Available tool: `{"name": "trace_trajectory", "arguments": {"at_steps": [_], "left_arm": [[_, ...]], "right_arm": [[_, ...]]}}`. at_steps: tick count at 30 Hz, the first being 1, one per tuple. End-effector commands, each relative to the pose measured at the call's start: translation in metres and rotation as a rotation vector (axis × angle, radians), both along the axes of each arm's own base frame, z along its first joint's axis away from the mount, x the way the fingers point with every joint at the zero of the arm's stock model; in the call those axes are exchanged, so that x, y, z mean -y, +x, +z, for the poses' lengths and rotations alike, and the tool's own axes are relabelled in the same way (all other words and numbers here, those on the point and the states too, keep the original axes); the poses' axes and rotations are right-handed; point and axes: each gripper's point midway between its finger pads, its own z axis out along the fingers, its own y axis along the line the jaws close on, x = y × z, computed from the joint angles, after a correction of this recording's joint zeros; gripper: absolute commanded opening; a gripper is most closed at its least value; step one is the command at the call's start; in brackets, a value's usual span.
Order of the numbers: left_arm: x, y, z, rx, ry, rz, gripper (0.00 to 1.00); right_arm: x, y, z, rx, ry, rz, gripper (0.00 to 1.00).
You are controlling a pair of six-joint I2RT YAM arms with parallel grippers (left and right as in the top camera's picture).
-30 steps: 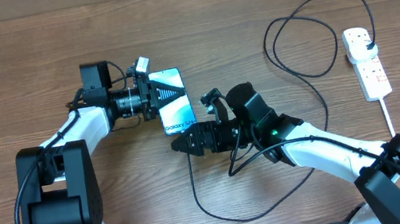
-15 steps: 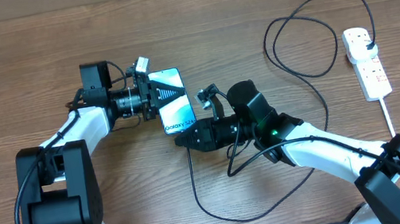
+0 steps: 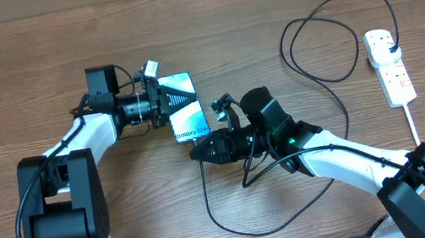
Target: Plug charger to phone and switch on socket
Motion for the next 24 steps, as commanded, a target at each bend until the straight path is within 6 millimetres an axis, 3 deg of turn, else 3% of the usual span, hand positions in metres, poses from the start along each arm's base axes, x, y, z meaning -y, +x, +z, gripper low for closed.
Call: {"name": "trace_trajectory", "arguments": {"at_steps": [1, 3, 13, 24], "left_arm": [[0.000, -0.003, 0.014, 0.032, -0.026, -0.016, 0.04], [0.000, -0.003, 0.013, 0.032, -0.026, -0.016, 0.04], [0.000, -0.005, 0.016, 0.059, -0.039, -0.032, 0.04], [0.000, -0.005, 0.016, 0.058, -0.039, -0.032, 0.04]], "right_arm": [[-0.002, 0.003, 0.015, 0.037, 0.031, 0.004, 0.12], [-0.003, 0.004, 0.018, 0.048, 0.039, 0.003, 0.04], [-0.006, 0.015, 0.030, 0.021, 0.082, -0.061, 0.04], [0.007, 0.038, 0.028, 0.012, 0.069, -0.166, 0.04]]}}
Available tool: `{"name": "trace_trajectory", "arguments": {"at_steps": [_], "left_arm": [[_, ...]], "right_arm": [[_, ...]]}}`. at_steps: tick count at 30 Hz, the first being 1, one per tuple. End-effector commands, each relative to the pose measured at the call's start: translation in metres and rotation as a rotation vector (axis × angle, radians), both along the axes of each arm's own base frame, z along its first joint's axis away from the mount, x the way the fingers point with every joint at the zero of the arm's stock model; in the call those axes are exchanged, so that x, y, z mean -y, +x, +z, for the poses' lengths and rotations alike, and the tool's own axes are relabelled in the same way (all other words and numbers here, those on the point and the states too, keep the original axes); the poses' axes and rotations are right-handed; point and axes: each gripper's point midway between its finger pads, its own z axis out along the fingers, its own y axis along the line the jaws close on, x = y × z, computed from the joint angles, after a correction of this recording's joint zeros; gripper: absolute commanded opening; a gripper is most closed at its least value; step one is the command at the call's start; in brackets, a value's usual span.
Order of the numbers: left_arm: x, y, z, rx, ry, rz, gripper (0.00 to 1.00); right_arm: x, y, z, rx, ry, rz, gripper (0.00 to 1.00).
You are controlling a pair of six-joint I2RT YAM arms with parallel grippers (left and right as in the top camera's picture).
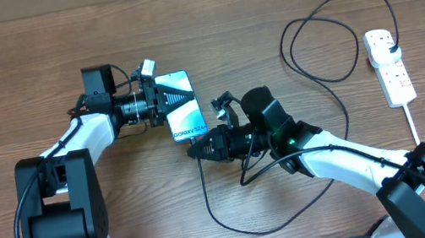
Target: Plug charger to phone and switch on socket
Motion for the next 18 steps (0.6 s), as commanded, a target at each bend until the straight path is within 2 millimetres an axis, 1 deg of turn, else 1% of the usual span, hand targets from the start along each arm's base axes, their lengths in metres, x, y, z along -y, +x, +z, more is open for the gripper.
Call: {"name": "trace_trajectory", "arguments": {"at_steps": [1, 6, 9, 12, 13, 14, 16, 18], "left_arm": [[0.004, -0.006, 0.012, 0.049, -0.022, -0.032, 0.04], [0.004, -0.006, 0.012, 0.049, -0.022, -0.032, 0.04], [0.004, -0.006, 0.012, 0.049, -0.022, -0.032, 0.04], [0.004, -0.006, 0.012, 0.049, -0.022, -0.031, 0.04], [0.004, -0.006, 0.012, 0.050, -0.022, -0.031, 0.04], [0.004, -0.006, 0.012, 0.049, -0.022, -0.030, 0.04], [0.004, -0.006, 0.012, 0.048, -0.022, -0.030, 0.04], [0.004, -0.006, 0.012, 0.045, -0.022, -0.030, 0.04]], "right_arm": [[0.012, 0.034, 0.018, 0.080, 0.014, -0.118, 0.04], [0.015, 0.039, 0.016, 0.084, 0.004, -0.146, 0.04], [0.016, 0.041, 0.015, 0.087, -0.001, -0.157, 0.08], [0.016, 0.040, 0.015, 0.083, 0.000, -0.149, 0.24], [0.016, 0.038, 0.015, 0.078, -0.001, -0.144, 0.43], [0.016, 0.038, 0.013, 0.072, -0.005, -0.142, 0.58], [0.018, 0.036, 0.008, 0.066, -0.026, -0.138, 0.71], [0.025, 0.036, 0.000, 0.045, -0.055, -0.143, 0.75]]}}
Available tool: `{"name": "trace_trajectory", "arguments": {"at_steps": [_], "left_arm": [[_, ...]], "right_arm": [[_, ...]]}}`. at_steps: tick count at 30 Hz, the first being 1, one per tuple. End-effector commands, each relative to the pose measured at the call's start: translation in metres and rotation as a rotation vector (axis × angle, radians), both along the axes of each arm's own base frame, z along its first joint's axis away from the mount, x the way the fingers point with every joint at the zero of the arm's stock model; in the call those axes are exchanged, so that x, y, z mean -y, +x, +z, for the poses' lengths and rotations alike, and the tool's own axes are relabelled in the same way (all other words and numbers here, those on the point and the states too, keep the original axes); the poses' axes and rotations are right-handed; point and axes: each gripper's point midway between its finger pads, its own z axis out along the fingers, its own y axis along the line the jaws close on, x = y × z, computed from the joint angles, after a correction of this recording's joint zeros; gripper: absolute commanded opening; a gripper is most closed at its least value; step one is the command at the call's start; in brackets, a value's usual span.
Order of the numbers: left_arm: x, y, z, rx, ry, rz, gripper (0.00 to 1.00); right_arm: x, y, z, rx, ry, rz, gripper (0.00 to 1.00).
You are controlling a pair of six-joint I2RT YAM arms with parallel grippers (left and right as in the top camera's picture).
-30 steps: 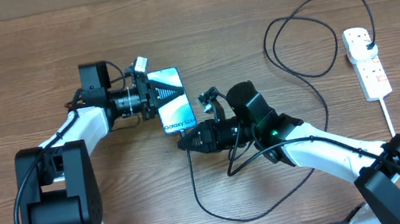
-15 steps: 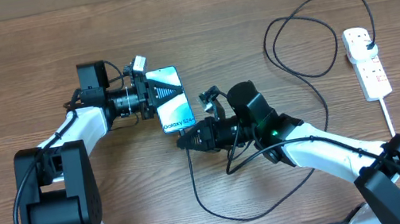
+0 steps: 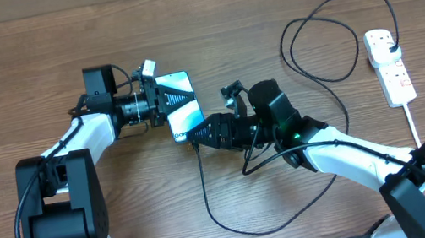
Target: Plug charger to phone and switch on socket
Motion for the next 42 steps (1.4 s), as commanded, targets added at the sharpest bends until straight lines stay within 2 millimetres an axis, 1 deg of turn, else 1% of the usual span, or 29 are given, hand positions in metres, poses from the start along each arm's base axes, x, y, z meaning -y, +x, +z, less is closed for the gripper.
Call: {"name": "trace_trajectory", "arguments": {"at_steps": [1, 2, 4, 6, 9, 11, 15, 19, 22, 25, 29, 31, 33, 36, 39, 42], "left_arm": [[0.004, -0.006, 0.015, 0.040, -0.037, -0.037, 0.04], [0.004, -0.006, 0.015, 0.040, -0.037, -0.037, 0.04], [0.004, -0.007, 0.015, 0.040, -0.038, -0.038, 0.04], [0.004, -0.008, 0.019, 0.048, -0.057, -0.052, 0.04], [0.007, -0.013, 0.032, 0.104, -0.115, -0.102, 0.04], [0.008, -0.016, 0.040, 0.142, -0.148, -0.134, 0.04], [0.013, -0.020, 0.048, 0.163, -0.181, -0.176, 0.04], [0.018, -0.023, 0.049, 0.152, -0.183, -0.191, 0.04], [0.023, -0.025, 0.049, 0.144, -0.185, -0.204, 0.04], [0.028, -0.027, 0.051, 0.153, -0.189, -0.222, 0.04], [0.034, -0.030, 0.053, 0.118, -0.192, -0.239, 0.04], [0.037, -0.031, 0.054, 0.119, -0.193, -0.246, 0.04], [0.041, -0.033, 0.054, 0.128, -0.194, -0.258, 0.04], [0.044, -0.034, 0.055, 0.126, -0.194, -0.269, 0.04], [0.045, -0.034, 0.056, 0.143, -0.194, -0.273, 0.04], [0.045, -0.034, 0.056, 0.143, -0.194, -0.273, 0.04]], "right_arm": [[0.010, 0.010, 0.004, 0.024, -0.020, -0.031, 0.76], [0.014, 0.011, 0.002, 0.008, -0.022, -0.035, 0.77], [0.021, 0.013, 0.006, -0.011, 0.004, -0.023, 0.77], [0.025, 0.014, 0.017, -0.006, 0.062, 0.014, 0.78], [0.030, 0.013, 0.037, 0.026, 0.155, 0.088, 0.79], [0.034, 0.013, 0.045, 0.040, 0.188, 0.112, 0.79], [0.036, 0.013, 0.046, 0.039, 0.194, 0.115, 0.77], [0.031, 0.008, 0.046, 0.068, 0.192, 0.145, 0.72], [0.026, 0.003, 0.048, 0.096, 0.195, 0.172, 0.71], [0.025, 0.004, 0.050, 0.132, 0.198, 0.182, 0.70], [0.023, 0.005, 0.058, 0.170, 0.219, 0.190, 0.65], [0.021, 0.004, 0.062, 0.177, 0.232, 0.197, 0.59], [0.018, 0.002, 0.066, 0.189, 0.244, 0.209, 0.49], [0.016, 0.001, 0.067, 0.194, 0.246, 0.214, 0.48], [0.016, 0.001, 0.067, 0.193, 0.246, 0.214, 0.41], [0.014, -0.001, 0.067, 0.185, 0.247, 0.218, 0.37]]}}
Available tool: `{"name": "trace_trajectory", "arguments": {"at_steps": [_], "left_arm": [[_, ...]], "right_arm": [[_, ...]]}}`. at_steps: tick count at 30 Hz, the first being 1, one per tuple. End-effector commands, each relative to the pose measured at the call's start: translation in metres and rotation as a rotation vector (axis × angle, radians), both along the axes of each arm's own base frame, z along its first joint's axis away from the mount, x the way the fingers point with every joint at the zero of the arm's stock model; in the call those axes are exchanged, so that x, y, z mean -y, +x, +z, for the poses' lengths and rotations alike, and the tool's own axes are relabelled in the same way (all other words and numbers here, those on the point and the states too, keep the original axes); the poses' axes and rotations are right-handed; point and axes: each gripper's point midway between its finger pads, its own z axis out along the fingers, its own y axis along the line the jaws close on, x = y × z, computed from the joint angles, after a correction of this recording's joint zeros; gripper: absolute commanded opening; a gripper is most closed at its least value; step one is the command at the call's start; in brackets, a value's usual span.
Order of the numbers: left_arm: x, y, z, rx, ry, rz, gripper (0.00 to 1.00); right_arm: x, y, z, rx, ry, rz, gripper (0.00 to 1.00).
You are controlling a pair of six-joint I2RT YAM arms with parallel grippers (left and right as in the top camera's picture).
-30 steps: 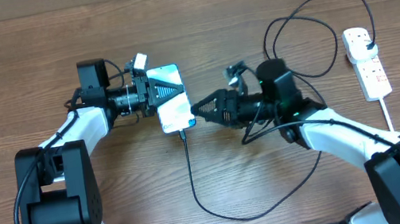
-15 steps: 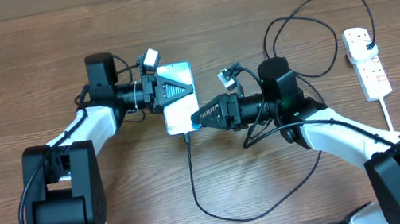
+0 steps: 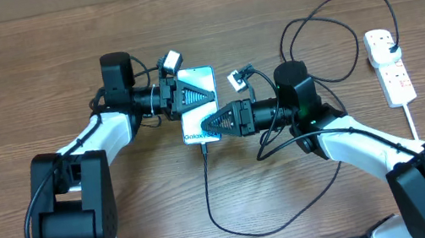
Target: Plug charger to phone and switch on socket
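Observation:
The phone [image 3: 197, 85], its light blue screen reading "Galaxy S24", lies mid-table. My left gripper [image 3: 207, 94] reaches in from the left and is shut on it. My right gripper [image 3: 203, 126] comes from the right, its fingers drawn to a point over the phone's lower end, shut on the charger plug. The black charger cable [image 3: 205, 171] leaves the phone's bottom edge and loops round to the white socket strip [image 3: 389, 65] at far right. Whether the plug is fully seated is hidden under the fingers.
The cable lies in a wide loop [image 3: 252, 232] near the front edge and another loop [image 3: 328, 41] at the back right. The strip's white lead [image 3: 413, 126] runs toward the front right beside my right arm.
Both grippers and the phone have shifted right and slightly toward the back. The right gripper's tip, then at the phone's lower left corner, now sits over the phone's bottom end, cable straight below.
The left gripper held the phone throughout. The right gripper, shut on the plug, sat below the phone's bottom edge, then closer, then at its lower corner. Now phone and both grippers stand further right, with the cable meeting the phone's bottom edge.

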Motion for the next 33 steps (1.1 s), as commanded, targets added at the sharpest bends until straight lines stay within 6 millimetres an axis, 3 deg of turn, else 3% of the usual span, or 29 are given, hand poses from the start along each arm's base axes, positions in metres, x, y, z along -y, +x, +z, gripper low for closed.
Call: {"name": "trace_trajectory", "arguments": {"at_steps": [1, 5, 17, 21, 25, 29, 33], "left_arm": [[0.0018, -0.0046, 0.0113, 0.026, -0.014, -0.020, 0.04], [0.0024, -0.0050, 0.0113, 0.026, -0.014, -0.022, 0.04], [0.0024, -0.0050, 0.0112, 0.027, -0.014, -0.022, 0.04], [0.0025, -0.0049, 0.0112, 0.027, -0.014, -0.022, 0.09], [0.0024, -0.0046, 0.0114, 0.032, -0.014, -0.021, 0.30], [0.0021, -0.0025, 0.0101, 0.036, -0.007, -0.009, 0.62], [0.0020, -0.0008, 0.0091, 0.038, -0.001, 0.000, 0.87]], "right_arm": [[-0.0072, -0.0077, 0.0152, 0.028, 0.029, 0.038, 0.35], [-0.0126, -0.0135, 0.0152, 0.020, 0.029, 0.055, 0.33], [-0.0125, -0.0105, 0.0145, 0.024, 0.024, 0.038, 0.12], [-0.0124, -0.0104, 0.0145, 0.024, 0.024, 0.037, 0.09], [-0.0124, -0.0104, 0.0144, 0.025, 0.024, 0.037, 0.07], [-0.0123, -0.0083, 0.0137, 0.029, 0.019, 0.025, 0.05], [-0.0107, -0.0049, 0.0062, 0.010, -0.009, -0.003, 0.04]]}}
